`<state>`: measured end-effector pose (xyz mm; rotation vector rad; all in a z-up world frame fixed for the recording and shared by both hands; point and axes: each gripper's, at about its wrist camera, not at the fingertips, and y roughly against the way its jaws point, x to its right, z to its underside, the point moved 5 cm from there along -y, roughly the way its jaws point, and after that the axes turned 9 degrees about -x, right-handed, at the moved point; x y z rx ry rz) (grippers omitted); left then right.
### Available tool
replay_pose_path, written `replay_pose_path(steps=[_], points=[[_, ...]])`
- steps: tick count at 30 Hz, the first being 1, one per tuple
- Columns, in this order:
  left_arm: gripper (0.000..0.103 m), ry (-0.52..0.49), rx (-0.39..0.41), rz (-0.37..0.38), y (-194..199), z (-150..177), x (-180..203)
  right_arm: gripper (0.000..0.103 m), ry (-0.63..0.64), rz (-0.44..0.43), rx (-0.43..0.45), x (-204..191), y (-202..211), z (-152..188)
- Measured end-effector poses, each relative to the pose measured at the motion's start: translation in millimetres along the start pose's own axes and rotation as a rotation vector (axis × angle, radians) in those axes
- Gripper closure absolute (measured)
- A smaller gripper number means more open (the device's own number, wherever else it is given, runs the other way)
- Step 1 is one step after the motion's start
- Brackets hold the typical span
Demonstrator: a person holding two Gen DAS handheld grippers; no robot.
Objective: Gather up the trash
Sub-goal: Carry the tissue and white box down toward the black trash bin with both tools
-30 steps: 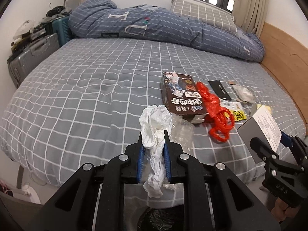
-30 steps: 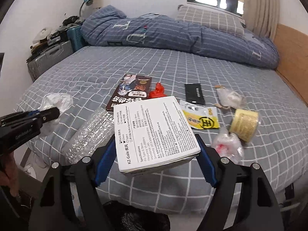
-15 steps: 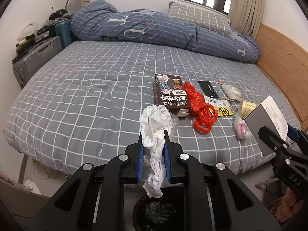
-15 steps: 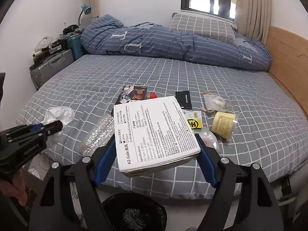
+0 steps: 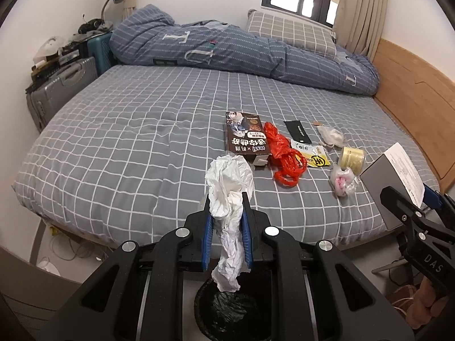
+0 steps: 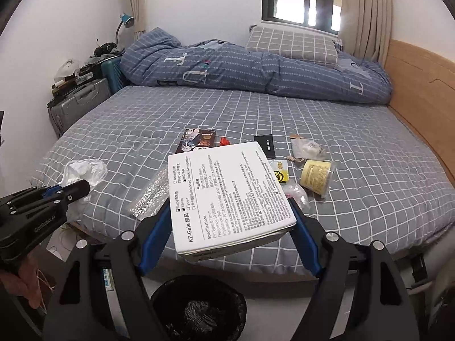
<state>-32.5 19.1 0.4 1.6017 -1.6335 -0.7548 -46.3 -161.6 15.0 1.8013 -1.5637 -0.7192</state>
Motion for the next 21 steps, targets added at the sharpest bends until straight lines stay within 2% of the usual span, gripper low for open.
replay_pose_path(steps=[13, 21], points=[[0.086, -0.03, -0.031, 0.01, 2.8, 15.9, 13.5, 0.029, -0.045, -0.005, -0.021, 3.9, 7.2, 9.4], [0.086, -0.005, -0.079, 0.017, -16.1, 51.2, 10.3, 0.029, -0.031, -0.001, -0.06, -2.2, -5.0, 40.5]])
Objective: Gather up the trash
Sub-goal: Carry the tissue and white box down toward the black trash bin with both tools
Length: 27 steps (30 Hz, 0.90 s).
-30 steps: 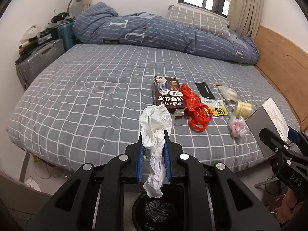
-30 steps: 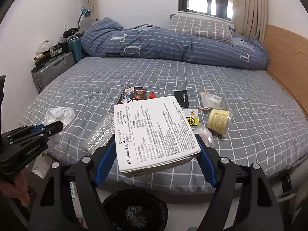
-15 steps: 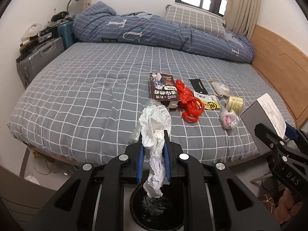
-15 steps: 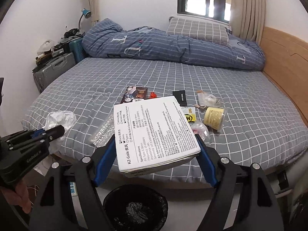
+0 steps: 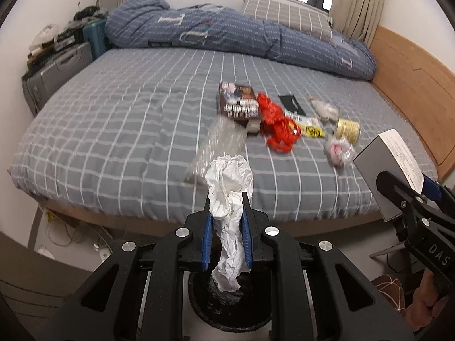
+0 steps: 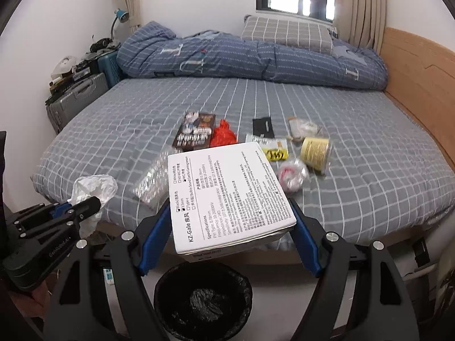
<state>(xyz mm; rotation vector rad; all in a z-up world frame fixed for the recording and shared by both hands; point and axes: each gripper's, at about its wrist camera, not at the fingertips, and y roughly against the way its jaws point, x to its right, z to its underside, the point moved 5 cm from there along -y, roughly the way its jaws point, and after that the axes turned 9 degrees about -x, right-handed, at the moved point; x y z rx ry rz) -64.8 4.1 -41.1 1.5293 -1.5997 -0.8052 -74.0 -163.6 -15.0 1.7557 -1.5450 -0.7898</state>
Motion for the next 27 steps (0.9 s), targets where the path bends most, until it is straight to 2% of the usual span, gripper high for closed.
replay_pose_path(steps=[16, 27], points=[[0.086, 0.031, -0.161, -0.017, -73.9, 75.0, -29.1, 0.029, 0.027, 0.009, -0.178, -13.3, -75.3, 89.7], [0.086, 0.038, -0.268, -0.036, -135.4, 110.6, -49.7, 0.029, 0.017, -0.006, -0.325, -15.0, -144.4, 130.9]])
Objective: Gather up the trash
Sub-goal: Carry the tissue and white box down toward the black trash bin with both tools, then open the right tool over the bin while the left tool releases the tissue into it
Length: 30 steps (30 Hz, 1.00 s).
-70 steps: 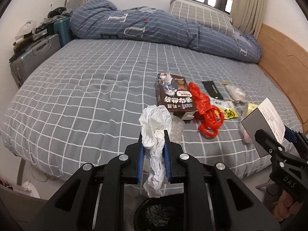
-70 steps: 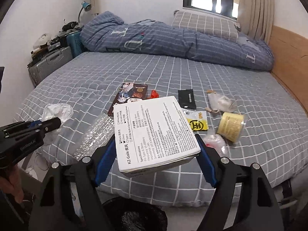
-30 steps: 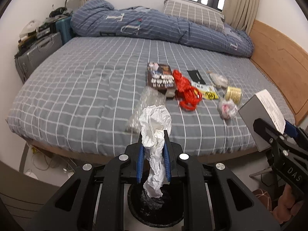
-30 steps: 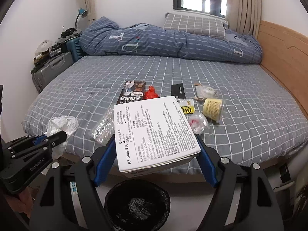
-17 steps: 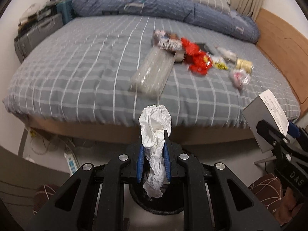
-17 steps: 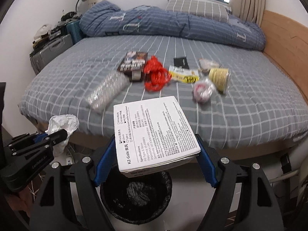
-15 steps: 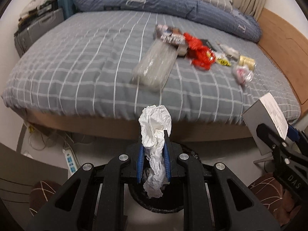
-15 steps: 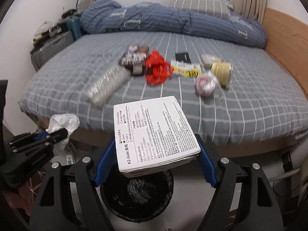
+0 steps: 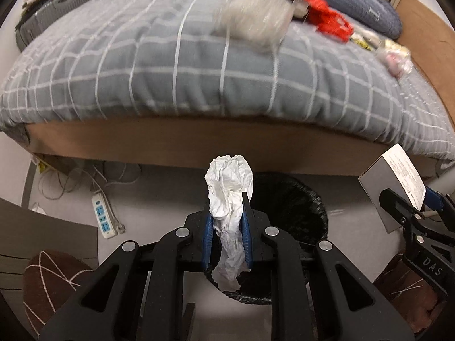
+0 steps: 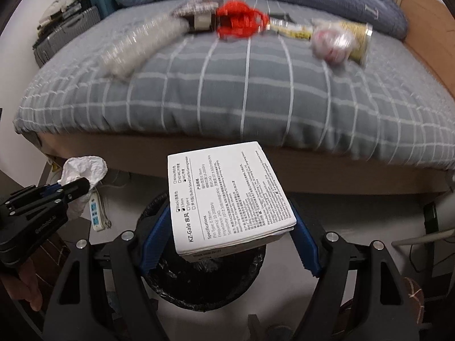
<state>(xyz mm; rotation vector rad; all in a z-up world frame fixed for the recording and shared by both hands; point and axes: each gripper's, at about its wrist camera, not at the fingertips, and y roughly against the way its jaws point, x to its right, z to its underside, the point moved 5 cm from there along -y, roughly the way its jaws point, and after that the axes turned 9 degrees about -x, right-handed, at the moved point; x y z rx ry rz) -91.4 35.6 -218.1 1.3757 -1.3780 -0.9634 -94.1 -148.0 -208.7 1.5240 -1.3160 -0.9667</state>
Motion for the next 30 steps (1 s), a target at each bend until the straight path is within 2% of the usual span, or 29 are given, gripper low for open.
replay_pose_path(steps=[8, 15, 18, 20, 22, 30], points=[[0.086, 0.02, -0.09, -0.025, -41.0, 11.4, -20.6, 0.029, 0.031, -0.006, -0.105, -16.8, -54.0, 10.4], [0.086, 0.025, -0.105, -0.039, -53.4, 12.2, -32.2, 0.029, 0.075, -0.021, -0.165, -40.5, -82.3, 10.8], [0.086, 0.024, -0.115, -0.038, -56.7, 11.8, -30.9, 0.026, 0.086, -0.03, -0.17, -44.7, -88.0, 12.1], [0.086, 0.022, -0.127, -0.04, -59.9, 11.9, -30.4, 0.012, 0.085, -0.024, -0.163, -44.5, -88.8, 12.3], [0.086, 0.014, -0.131, -0.037, -63.8, 11.2, -27.2, 0.008, 0.084, -0.019, -0.155, -42.0, -87.4, 12.6], [0.086, -0.028, -0.159, -0.021, -79.3, 7.1, 3.6, 0.008, 0.005, 0.023, -0.169, 1.6, -83.8, 16.0]])
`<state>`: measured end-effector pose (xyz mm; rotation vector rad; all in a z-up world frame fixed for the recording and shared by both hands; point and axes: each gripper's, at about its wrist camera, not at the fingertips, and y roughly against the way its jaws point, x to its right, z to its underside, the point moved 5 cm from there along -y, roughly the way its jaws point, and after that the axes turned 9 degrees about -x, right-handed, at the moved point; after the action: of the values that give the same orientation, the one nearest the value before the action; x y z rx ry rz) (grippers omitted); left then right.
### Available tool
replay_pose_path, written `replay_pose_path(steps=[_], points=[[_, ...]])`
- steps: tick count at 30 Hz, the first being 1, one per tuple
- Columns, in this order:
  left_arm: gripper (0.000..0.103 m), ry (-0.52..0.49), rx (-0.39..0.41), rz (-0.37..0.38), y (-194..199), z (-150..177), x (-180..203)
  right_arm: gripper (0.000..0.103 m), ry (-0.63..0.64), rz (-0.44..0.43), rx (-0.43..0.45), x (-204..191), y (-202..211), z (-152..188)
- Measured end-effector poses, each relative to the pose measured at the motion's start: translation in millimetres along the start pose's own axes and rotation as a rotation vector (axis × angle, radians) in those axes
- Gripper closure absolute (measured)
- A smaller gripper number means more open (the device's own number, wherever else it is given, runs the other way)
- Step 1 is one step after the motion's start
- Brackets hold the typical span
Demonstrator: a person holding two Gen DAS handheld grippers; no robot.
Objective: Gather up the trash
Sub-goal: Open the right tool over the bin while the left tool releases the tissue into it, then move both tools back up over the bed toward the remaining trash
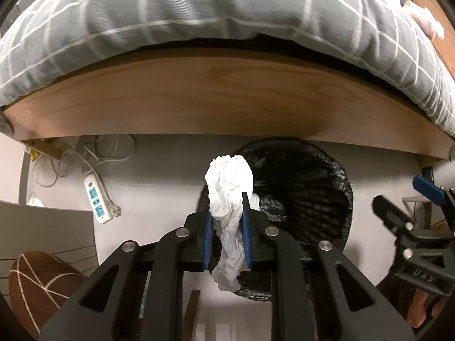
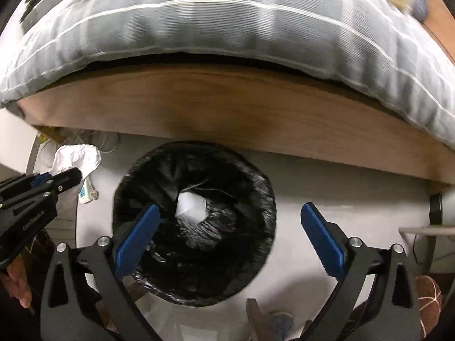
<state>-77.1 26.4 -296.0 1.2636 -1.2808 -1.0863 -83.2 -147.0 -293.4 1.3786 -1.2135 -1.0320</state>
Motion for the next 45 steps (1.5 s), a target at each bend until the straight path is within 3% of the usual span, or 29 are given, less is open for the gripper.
replay_pose_path(steps=[6, 15, 18, 20, 32, 45], points=[[0.086, -0.057, -0.028, 0.012, -11.5, 0.6, 35.1, 0.008, -0.082, 0.053, 0.021, 53.6, 15.9, 3.5], [0.084, -0.106, -0.047, 0.014, -22.9, -1.8, 73.4, 0.008, -0.132, 0.066, 0.02, 89.2, 16.0, 14.1], [0.066, -0.122, -0.036, -0.007, -23.8, -1.2, 76.7, 0.008, -0.148, 0.058, 0.011, 95.4, 13.6, 15.8], [0.047, -0.122, -0.02, -0.029, -24.1, -0.2, 76.9, 0.008, -0.151, 0.052, 0.011, 96.1, 10.8, 16.4], [0.006, -0.085, 0.04, -0.06, -6.5, -3.6, 58.5, 0.008, -0.134, 0.03, 0.052, 87.2, 18.4, 8.1], [0.006, -0.06, 0.175, -0.056, 65.0, -11.6, 44.1, 0.008, -0.083, 0.044, 0.198, 77.3, 77.8, -10.2]])
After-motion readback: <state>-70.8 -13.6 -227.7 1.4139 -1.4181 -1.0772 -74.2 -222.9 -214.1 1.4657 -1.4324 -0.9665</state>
